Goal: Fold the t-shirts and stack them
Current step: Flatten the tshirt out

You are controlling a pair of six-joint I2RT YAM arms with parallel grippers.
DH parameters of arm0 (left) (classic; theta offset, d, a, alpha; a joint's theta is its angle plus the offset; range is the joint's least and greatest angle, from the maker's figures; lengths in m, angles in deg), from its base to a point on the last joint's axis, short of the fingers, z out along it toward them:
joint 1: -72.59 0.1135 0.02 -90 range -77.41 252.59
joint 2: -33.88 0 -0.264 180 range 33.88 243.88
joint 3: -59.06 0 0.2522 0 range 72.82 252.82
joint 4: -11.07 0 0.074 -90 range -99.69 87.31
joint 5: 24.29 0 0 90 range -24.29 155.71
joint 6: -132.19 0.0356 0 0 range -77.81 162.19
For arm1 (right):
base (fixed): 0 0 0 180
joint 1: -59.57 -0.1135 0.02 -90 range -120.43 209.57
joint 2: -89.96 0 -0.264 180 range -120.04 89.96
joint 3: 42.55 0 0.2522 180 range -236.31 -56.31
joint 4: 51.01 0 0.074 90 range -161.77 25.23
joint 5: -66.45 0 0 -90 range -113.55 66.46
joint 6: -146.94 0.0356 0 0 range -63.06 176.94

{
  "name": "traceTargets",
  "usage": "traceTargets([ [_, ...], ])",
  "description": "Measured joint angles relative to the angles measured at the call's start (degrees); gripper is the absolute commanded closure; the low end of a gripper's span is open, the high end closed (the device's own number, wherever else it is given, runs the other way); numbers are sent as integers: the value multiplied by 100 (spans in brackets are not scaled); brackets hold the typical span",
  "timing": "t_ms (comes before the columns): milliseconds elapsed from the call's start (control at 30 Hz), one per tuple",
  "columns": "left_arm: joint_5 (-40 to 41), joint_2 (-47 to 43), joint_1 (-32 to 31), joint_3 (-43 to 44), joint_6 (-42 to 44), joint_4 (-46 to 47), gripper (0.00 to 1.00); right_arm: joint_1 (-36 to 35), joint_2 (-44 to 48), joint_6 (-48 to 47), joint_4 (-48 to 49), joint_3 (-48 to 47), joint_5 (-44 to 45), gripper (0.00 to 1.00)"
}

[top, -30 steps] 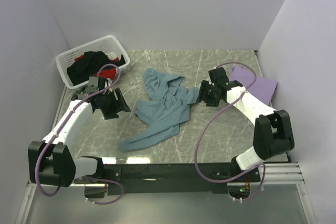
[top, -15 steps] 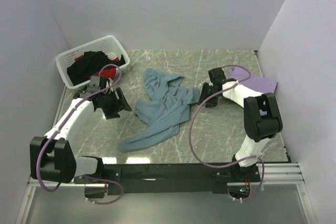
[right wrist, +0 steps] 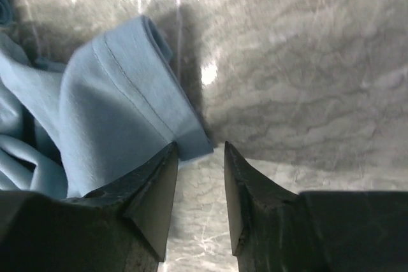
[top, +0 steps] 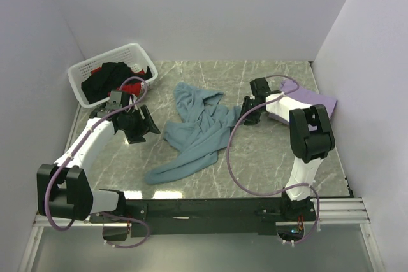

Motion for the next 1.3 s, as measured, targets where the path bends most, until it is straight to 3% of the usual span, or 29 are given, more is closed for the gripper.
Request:
traceTargets([
  [267, 2, 118, 0, 31, 0, 2, 26, -2, -68, -15, -46, -76, -79, 75],
  [367, 17, 186, 0, 63, 2, 15, 26, -9, -68, -24, -90, -76, -125, 98],
  [400, 46, 195, -2, 70, 4, 15, 26, -13, -68, -11, -116, -76, -151, 100],
  [767, 671, 321, -365, 96, 197, -433, 27, 85, 258, 7, -761, -157, -116, 100],
  [1300, 557, -402, -870, -382, 122, -1154, 41, 1471, 1816, -127, -1497, -573, 522, 100],
])
